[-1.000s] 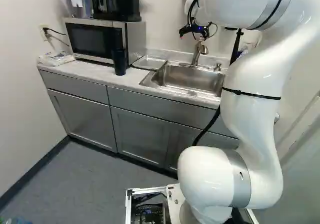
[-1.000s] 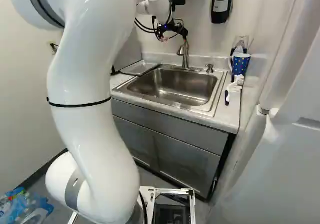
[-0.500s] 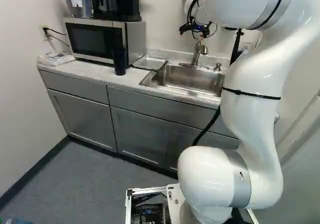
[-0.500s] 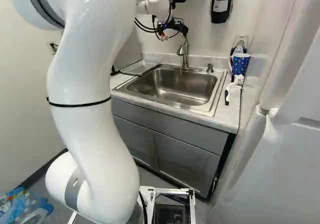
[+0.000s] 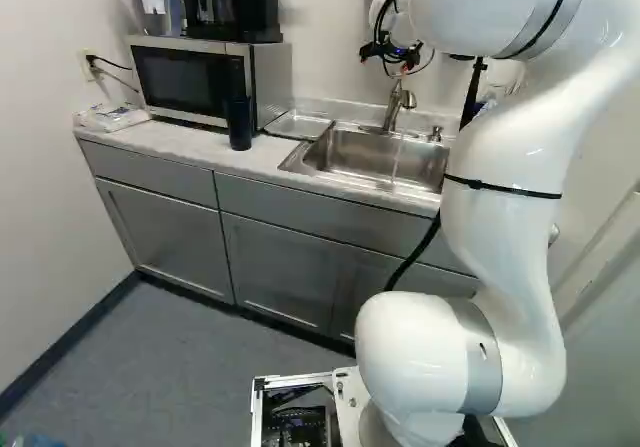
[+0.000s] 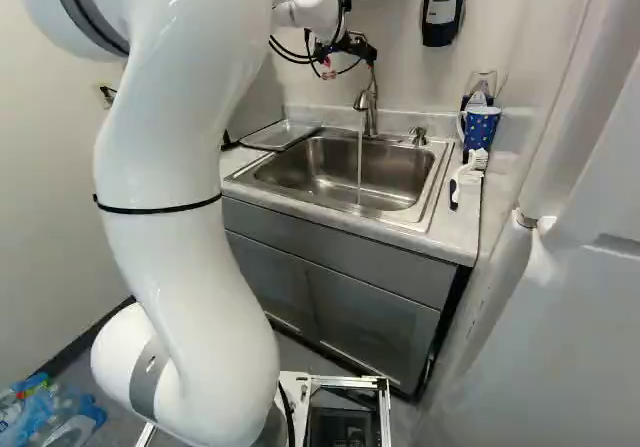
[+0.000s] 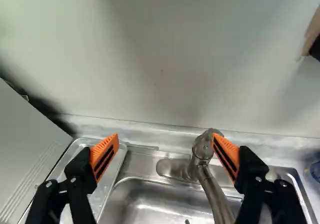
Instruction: Rinse the cup and place it in the tray
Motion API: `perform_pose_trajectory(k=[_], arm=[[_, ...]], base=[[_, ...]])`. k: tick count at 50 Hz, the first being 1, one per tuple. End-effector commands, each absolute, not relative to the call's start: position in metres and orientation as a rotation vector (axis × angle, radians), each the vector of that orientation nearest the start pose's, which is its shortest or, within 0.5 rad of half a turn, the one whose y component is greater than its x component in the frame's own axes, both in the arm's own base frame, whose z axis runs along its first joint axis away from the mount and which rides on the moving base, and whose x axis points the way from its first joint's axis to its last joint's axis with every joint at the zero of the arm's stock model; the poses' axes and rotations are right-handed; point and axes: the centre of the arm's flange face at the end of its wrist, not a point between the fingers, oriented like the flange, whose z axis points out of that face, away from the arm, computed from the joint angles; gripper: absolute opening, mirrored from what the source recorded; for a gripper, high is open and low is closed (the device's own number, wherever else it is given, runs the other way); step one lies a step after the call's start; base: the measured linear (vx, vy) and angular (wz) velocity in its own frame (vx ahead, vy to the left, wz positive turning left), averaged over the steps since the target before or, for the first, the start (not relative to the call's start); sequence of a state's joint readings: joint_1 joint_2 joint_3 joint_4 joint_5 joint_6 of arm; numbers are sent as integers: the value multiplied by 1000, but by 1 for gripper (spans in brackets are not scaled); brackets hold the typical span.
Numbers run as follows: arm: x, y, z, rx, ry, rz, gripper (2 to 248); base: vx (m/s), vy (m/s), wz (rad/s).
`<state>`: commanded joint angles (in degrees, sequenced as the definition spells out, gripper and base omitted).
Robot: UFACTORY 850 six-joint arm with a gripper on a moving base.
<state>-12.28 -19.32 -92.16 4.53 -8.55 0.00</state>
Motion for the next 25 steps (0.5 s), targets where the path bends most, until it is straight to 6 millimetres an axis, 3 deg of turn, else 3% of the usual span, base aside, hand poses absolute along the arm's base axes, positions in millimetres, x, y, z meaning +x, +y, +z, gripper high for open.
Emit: perform_pose_trajectory(k=[25], arm=[[632, -110, 713, -2681, 330, -1682, 247]], base=[[0, 0, 0]])
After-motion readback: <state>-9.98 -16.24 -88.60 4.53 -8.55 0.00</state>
